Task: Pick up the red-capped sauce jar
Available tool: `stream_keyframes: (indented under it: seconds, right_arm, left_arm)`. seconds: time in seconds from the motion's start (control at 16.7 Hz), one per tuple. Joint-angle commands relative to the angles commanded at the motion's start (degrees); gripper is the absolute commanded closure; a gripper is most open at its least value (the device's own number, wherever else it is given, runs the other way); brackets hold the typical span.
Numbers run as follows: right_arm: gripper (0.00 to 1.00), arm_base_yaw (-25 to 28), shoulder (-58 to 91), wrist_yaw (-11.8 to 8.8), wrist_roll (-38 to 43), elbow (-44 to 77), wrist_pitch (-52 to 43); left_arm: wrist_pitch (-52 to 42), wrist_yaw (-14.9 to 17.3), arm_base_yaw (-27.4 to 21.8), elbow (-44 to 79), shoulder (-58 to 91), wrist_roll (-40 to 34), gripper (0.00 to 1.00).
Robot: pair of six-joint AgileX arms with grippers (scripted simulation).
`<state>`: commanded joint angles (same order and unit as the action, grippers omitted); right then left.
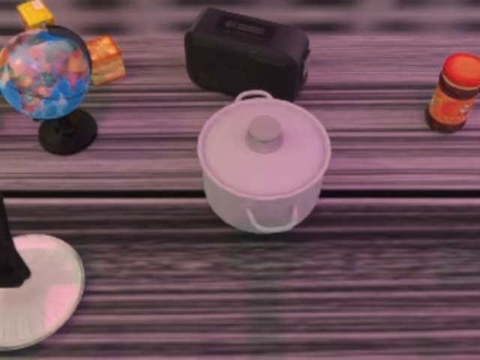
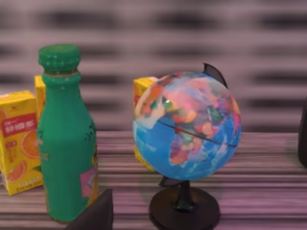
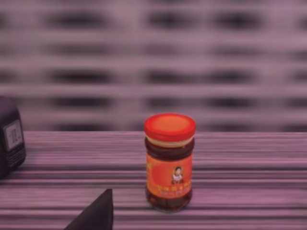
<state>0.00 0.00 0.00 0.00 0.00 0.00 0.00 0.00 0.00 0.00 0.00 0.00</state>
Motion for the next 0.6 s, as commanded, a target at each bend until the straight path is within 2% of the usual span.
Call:
stream_keyframes:
  seconds: [0.3,0.6]
  right_arm:
    - [0.0,0.22,2.38,-0.31,-0.19,2.86,-1.29]
    - [0.0,0.52,15.41,-1.06,-1.4,17.4,-8.5]
  left_arm:
    - [0.0,0.0,0.0,0.0,0.0,0.0,0.0]
    - [0.0,0.0,0.0,0.0,0.0,0.0,0.0]
